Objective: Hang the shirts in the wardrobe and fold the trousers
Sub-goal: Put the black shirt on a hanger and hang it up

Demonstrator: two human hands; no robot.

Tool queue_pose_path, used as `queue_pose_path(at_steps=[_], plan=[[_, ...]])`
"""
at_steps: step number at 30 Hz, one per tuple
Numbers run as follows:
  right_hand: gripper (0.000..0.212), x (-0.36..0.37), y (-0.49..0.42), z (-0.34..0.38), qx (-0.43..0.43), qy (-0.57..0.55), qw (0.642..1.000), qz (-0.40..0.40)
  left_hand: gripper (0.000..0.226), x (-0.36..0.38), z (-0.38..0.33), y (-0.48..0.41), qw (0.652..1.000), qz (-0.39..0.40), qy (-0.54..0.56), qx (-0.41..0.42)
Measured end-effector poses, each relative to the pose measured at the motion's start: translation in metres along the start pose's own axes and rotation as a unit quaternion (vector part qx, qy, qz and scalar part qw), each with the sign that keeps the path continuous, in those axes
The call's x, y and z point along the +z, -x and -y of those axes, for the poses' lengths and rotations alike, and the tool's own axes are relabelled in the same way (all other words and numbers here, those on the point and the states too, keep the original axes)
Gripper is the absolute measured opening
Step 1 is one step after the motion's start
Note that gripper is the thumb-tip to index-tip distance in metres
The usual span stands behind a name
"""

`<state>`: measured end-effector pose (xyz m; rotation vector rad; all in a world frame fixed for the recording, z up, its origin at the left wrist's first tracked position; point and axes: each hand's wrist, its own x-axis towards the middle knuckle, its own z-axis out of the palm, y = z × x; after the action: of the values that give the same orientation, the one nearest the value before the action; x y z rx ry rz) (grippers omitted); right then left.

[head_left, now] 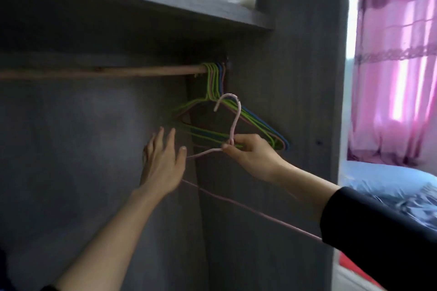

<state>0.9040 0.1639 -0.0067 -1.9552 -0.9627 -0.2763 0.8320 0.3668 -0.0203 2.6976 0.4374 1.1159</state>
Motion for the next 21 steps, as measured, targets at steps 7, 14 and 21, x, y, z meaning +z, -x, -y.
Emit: queue_pose_path(at_steps=[7, 14, 21], plan=[[0.032, -0.081, 0.115, -0.054, 0.134, 0.046, 0.989, 0.032, 0.042, 0.076, -0.107, 0.083, 0.985, 0.069, 0.146, 0.060], [0.026, -0.194, 0.243, -0.122, 0.248, 0.024, 0.968, 0.017, 0.042, 0.123, -0.255, 0.172, 0.958, 0.104, 0.198, 0.181], [0.012, -0.323, 0.392, -0.207, 0.357, 0.016, 0.933, -0.045, 0.037, 0.202, -0.441, 0.254, 0.927, 0.234, 0.229, 0.181]])
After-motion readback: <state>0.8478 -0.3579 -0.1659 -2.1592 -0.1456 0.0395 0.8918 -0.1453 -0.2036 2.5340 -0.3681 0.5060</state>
